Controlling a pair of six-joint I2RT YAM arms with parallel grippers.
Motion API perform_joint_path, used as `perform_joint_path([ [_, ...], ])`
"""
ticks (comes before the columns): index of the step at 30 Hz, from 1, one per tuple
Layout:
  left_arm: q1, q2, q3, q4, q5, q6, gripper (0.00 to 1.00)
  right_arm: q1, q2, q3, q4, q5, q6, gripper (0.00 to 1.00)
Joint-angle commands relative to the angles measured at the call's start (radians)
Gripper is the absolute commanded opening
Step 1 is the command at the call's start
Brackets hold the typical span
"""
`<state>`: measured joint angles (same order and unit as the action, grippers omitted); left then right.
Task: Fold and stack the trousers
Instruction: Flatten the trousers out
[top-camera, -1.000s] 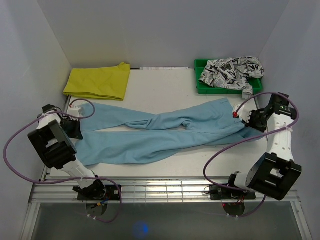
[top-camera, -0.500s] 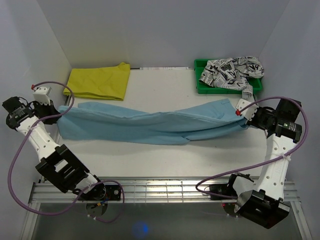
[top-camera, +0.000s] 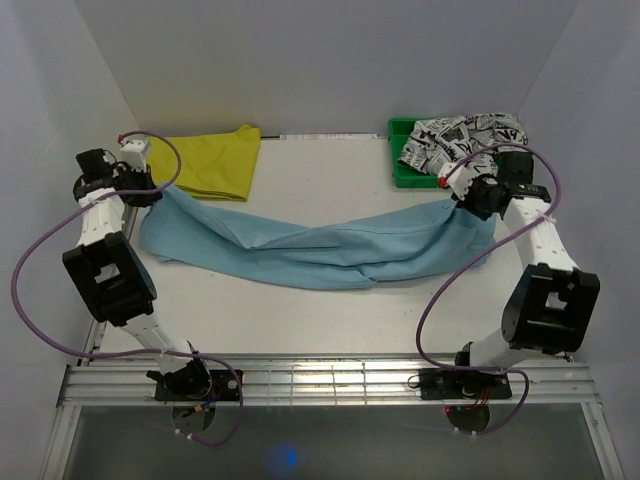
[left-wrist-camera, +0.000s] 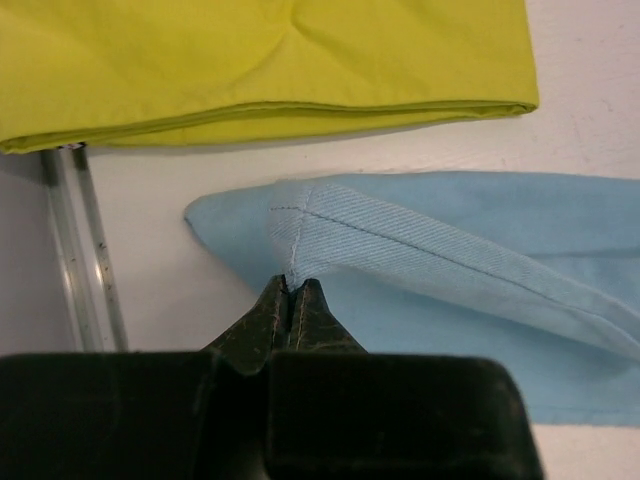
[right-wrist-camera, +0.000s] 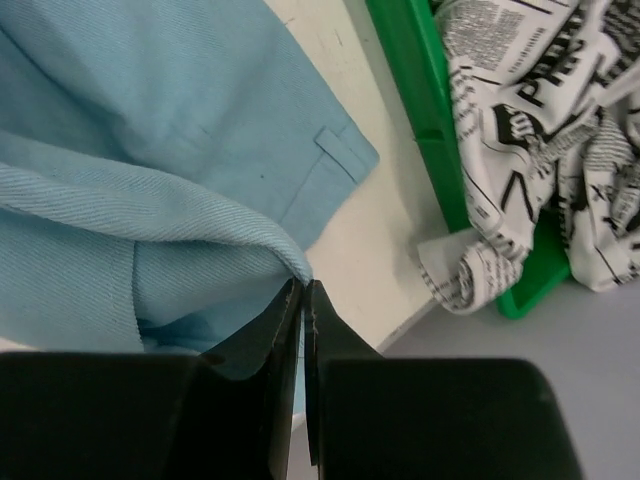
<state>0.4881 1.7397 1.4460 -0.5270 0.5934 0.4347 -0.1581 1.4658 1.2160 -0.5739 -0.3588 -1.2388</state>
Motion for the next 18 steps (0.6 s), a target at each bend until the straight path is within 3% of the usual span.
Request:
perform_joint_path([
  [1, -0.065, 0.102, 0.042, 0.077, -0.157, -0.050, 0.00, 0.043, 0.109, 0.060, 0.077, 0.096, 0.041, 0.08],
  [5, -0.085, 0.216, 0.033, 0.073, -0.254, -0.034, 0.00, 0.054, 0.246, 0.082, 0.008, 0.148, -0.011, 0.08],
  [9, -0.085, 0.256, -0.022, 0.041, -0.306, 0.007, 0.00, 0.055, 0.265, -0.014, -0.037, 0.208, -0.083, 0.08],
  [18, -0.059, 0.126, -0.298, -0.045, -0.325, 0.171, 0.00, 0.054, 0.145, -0.249, -0.167, 0.254, -0.119, 0.08],
])
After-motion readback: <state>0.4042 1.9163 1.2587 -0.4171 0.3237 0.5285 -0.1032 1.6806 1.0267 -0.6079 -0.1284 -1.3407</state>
